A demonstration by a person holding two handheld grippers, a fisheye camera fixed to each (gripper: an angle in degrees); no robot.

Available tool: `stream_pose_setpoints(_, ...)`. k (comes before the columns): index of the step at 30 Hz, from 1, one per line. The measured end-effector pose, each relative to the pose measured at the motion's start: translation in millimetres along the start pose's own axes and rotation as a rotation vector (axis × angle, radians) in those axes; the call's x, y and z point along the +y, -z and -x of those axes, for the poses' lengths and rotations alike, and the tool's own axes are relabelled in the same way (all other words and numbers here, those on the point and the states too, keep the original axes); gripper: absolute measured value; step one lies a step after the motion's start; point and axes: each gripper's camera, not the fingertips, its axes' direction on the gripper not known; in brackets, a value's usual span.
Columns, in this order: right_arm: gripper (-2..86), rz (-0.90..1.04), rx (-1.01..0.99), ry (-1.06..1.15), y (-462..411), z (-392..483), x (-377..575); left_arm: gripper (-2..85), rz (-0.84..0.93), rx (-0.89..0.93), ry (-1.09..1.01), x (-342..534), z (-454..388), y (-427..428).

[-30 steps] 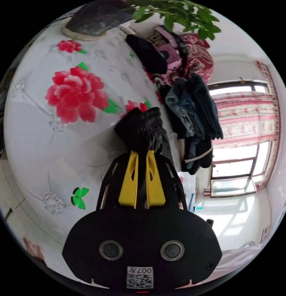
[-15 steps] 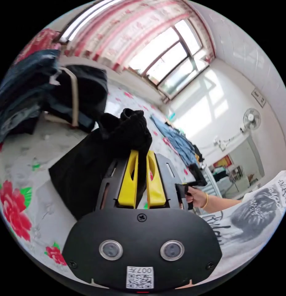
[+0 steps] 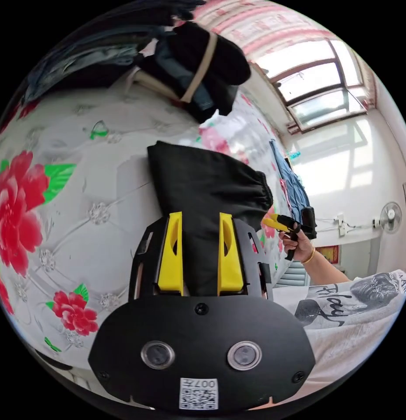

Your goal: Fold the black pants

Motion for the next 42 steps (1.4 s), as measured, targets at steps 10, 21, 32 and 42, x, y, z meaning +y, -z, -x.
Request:
stream_pose_setpoints(10, 8.5, 0.050, 0.064, 0.007, -22, 27, -25, 13.1, -0.036, 0.222, 0.079, -21, 31, 5)
stream_pose_setpoints(21, 4.8, 0.016, -0.037, -0.072, -9, 29, -11, 10.7, 0.067, 0.169, 0.016, -27, 27, -20)
stream_pose_setpoints(32, 3.2, -0.032, -0.321, 0.125, 45, 193, -24, -0.7, -0.068, 0.378, -0.182, -108, -29, 95)
stream_pose_setpoints(42, 5.2, -0.199, -0.460, 0.507, -10, 490, -113, 5.3, -0.460, -0.003, -0.248, -233, -24, 360)
